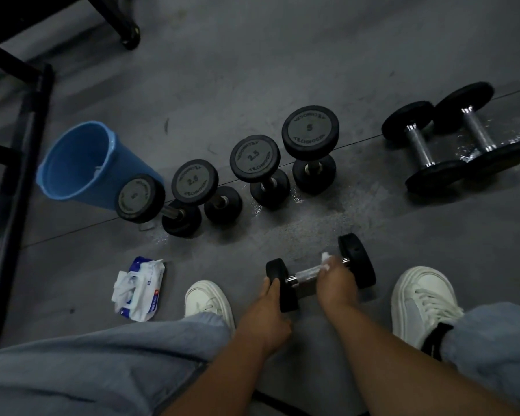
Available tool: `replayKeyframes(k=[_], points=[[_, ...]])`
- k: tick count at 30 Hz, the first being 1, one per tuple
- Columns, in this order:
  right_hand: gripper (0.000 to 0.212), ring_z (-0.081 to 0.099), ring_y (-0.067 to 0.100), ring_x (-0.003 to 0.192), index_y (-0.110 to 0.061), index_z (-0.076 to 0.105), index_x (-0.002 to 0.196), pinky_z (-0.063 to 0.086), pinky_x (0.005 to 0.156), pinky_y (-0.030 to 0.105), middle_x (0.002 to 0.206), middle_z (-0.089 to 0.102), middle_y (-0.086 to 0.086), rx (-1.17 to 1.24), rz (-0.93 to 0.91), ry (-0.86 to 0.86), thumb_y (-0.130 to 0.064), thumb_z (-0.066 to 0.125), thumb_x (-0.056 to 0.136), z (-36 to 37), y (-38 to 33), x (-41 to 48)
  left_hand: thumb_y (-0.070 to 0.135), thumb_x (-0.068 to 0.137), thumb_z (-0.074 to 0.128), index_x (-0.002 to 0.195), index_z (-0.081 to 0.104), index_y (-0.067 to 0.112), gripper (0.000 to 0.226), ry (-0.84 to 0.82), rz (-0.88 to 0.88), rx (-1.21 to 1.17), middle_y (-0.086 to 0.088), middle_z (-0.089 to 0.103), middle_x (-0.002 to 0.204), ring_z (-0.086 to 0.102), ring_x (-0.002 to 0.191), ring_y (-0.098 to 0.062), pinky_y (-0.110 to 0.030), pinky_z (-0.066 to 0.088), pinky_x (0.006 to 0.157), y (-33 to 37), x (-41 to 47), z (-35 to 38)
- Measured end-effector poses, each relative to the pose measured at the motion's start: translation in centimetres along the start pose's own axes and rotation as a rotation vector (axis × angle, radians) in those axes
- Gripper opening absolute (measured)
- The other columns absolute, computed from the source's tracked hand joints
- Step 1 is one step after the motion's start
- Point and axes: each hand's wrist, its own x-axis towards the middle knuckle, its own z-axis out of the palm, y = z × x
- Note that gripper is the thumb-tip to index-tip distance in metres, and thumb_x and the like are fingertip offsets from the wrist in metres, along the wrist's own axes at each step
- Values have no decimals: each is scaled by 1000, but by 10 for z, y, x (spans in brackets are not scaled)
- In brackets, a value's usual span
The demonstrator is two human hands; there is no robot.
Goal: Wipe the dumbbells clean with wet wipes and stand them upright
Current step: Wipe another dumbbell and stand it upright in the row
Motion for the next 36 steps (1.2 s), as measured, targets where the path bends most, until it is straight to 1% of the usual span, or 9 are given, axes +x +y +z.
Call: replayKeyframes(k=[4, 7, 12, 16, 20, 24, 28, 31, 36], points=[[17, 65, 29, 90, -23, 62, 82, 52, 81, 31, 86, 65, 9, 59, -51, -265, -24, 52, 95, 7, -1, -8, 23, 90, 59, 159, 9, 21, 85, -4, 20, -12, -2, 2, 167, 31, 146, -22, -21, 29, 110, 0, -5, 1], [26, 63, 30, 100, -19, 64, 111, 44, 83, 28, 105, 67, 14, 93, -13, 5, -28, 41, 101, 1, 2, 0, 23, 91, 58, 158, 10, 19, 83, 15, 19, 11, -1, 7, 166, 35, 143, -23, -25, 31, 110, 3, -7, 0], [13, 63, 24, 87, -18, 66, 94, 53, 81, 37, 96, 67, 13, 162, 4, -260, -25, 54, 95, 12, 6, -4, 21, 88, 59, 159, 4, 23, 90, 9, 35, 97, -1, -13, 166, 29, 145, -28, -33, 33, 113, 8, -4, 5], [27, 59, 30, 109, -19, 63, 119, 41, 91, 29, 119, 63, 14, 165, 74, -9, -24, 47, 99, 6, 8, -1, 18, 84, 61, 159, 3, 23, 95, -85, 46, 146, -2, -16, 165, 28, 146, -30, -35, 32, 115, 1, 1, 10], [15, 65, 31, 97, -34, 65, 85, 51, 85, 32, 95, 67, 6, 101, -44, -236, -24, 56, 91, 20, 15, -12, 24, 83, 65, 158, -4, 22, 102, -116, 53, 192, -2, -23, 163, 18, 150, -28, -39, 28, 118, -5, 10, 13], [20, 61, 31, 106, -21, 64, 110, 43, 85, 28, 112, 66, 12, 127, 11, 27, -22, 50, 96, 11, 16, -1, 27, 84, 64, 158, -1, 21, 99, 3, 72, 266, -4, -18, 164, 7, 152, -25, -39, 22, 120, -12, 18, 4], [16, 61, 19, 99, -22, 66, 103, 40, 83, 19, 103, 65, 2, 75, -123, -234, -16, 56, 93, 16, 7, 0, 29, 87, 60, 158, -1, 18, 95, 62, 112, 335, -2, -12, 166, 6, 152, -20, -36, 17, 121, -14, 14, 1], [23, 58, 15, 98, -15, 64, 115, 35, 85, 15, 109, 62, 2, 225, -55, 50, -12, 53, 95, 16, 1, 11, 32, 86, 63, 158, -5, 17, 101, -13, 91, 368, -2, -17, 165, 1, 153, -22, -40, 16, 121, -12, 23, 1], [8, 63, 24, 95, -22, 63, 92, 43, 76, 23, 99, 67, 8, 128, -79, -190, -18, 56, 92, 24, -5, 14, 27, 82, 63, 157, 12, 18, 91, 202, 87, 239, -4, 13, 164, 21, 148, -23, -39, 29, 117, -15, 39, -14]])
